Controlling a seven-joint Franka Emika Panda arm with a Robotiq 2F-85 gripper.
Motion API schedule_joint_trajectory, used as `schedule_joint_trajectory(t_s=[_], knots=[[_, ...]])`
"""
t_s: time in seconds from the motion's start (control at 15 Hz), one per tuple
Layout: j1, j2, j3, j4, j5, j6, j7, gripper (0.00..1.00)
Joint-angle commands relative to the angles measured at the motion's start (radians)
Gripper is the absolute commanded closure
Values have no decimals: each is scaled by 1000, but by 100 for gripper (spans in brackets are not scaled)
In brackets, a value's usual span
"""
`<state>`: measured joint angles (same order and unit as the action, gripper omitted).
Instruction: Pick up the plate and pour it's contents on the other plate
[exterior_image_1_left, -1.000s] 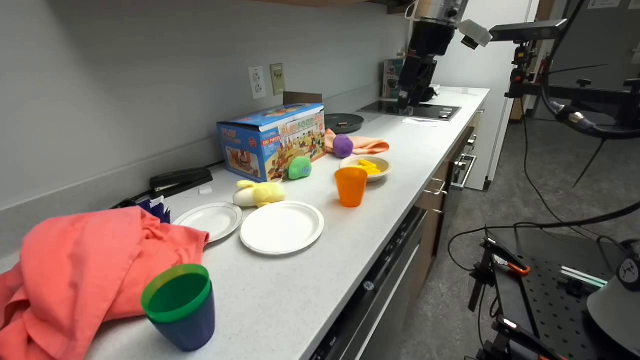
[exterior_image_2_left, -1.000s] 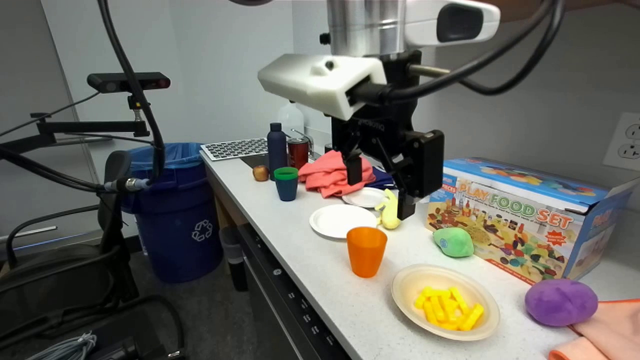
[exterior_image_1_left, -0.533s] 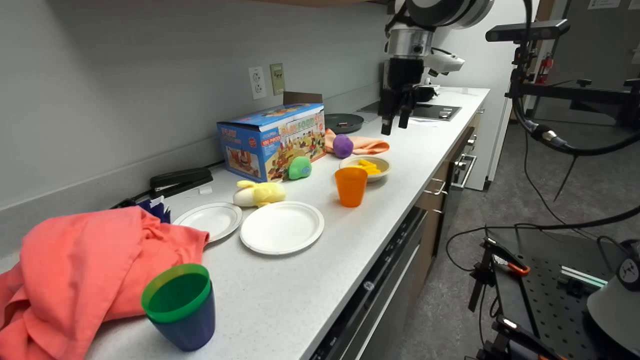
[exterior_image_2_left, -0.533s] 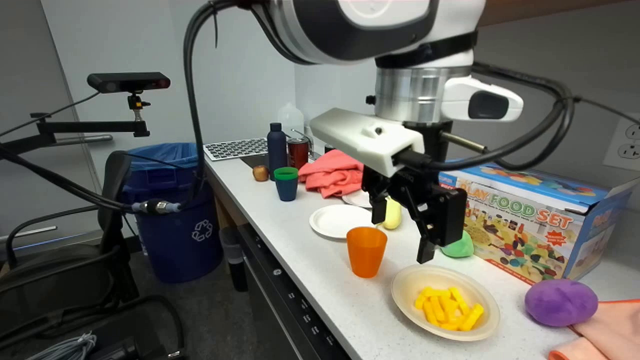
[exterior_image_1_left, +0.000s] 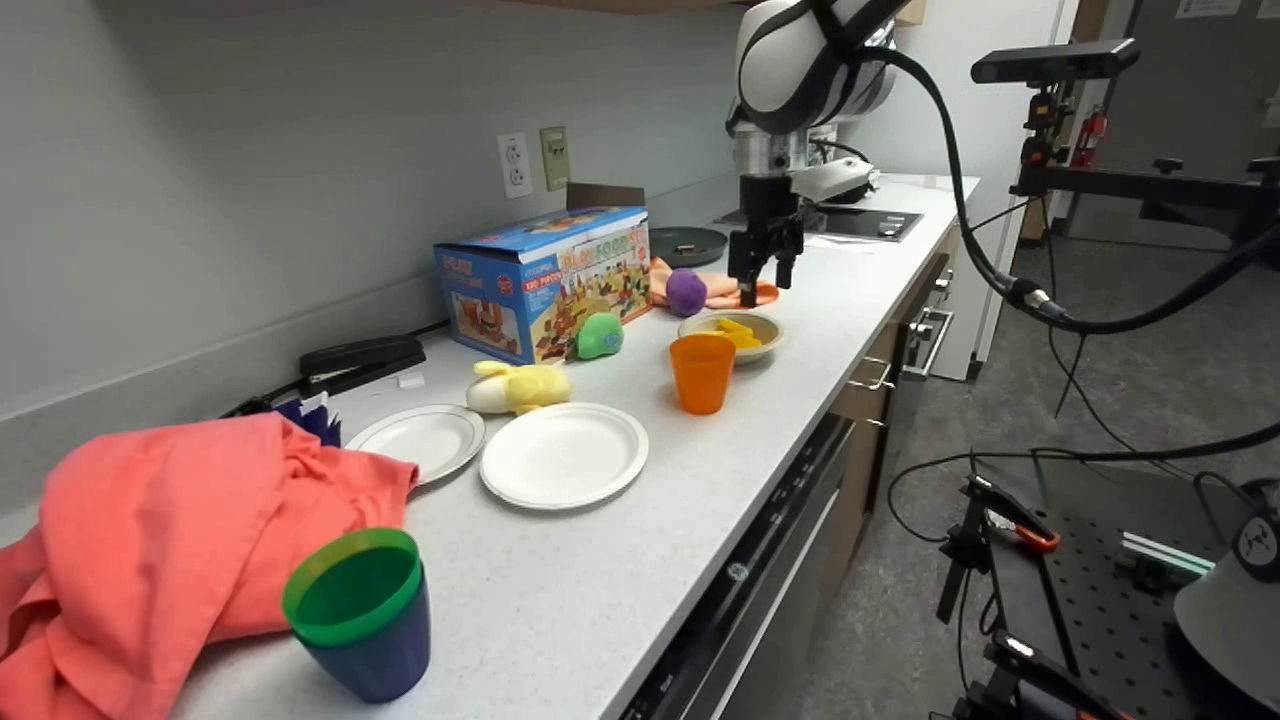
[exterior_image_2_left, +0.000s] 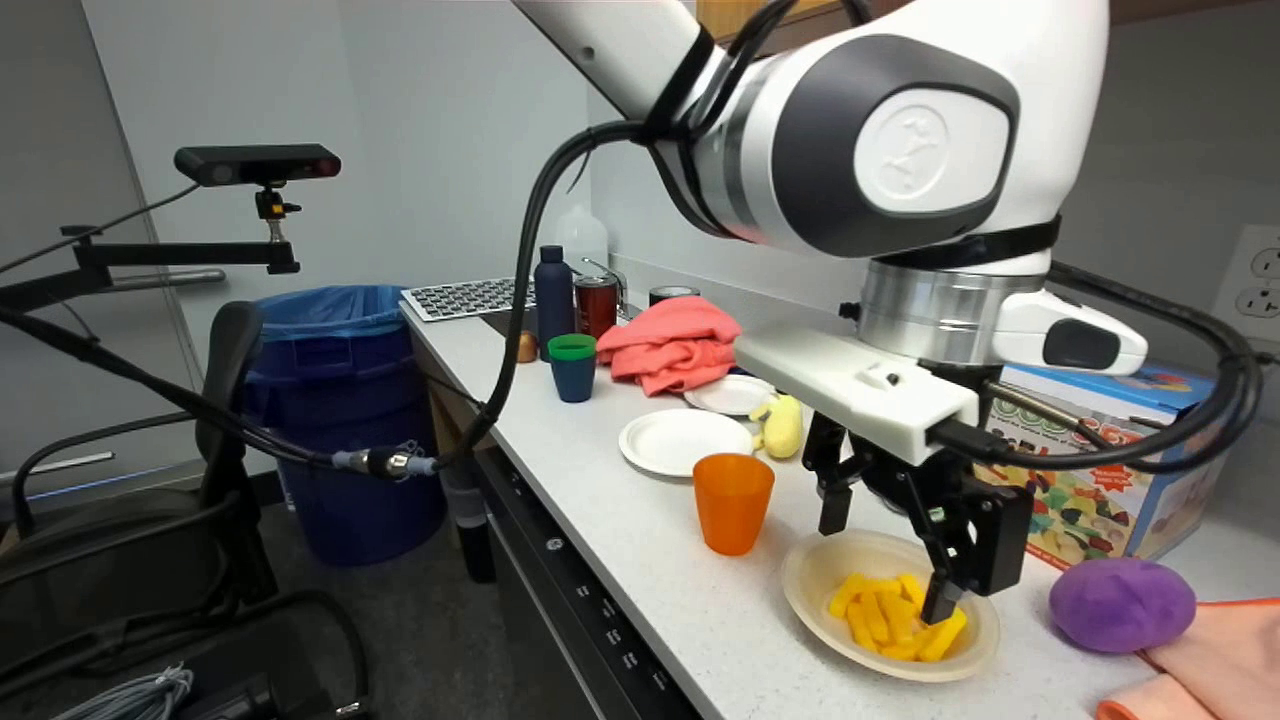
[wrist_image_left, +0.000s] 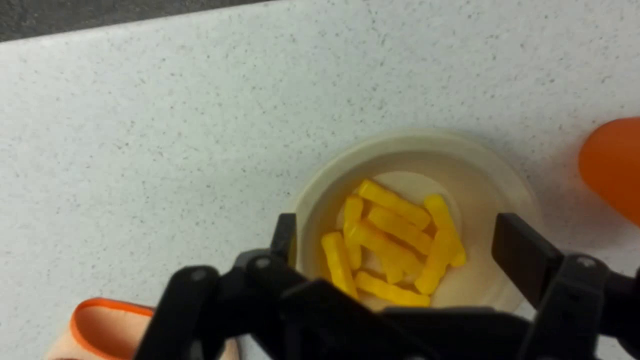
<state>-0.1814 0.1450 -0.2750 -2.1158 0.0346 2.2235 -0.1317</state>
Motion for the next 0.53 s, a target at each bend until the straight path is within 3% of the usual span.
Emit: schedule_joint_trajectory(t_s=[0.0, 0.2, 0.47], knots=[[-41, 44, 15, 98, -27, -79, -45, 0], [-54, 67, 12, 142, -73, -143, -62, 0], [-75, 104, 13, 167, -79, -102, -65, 0]])
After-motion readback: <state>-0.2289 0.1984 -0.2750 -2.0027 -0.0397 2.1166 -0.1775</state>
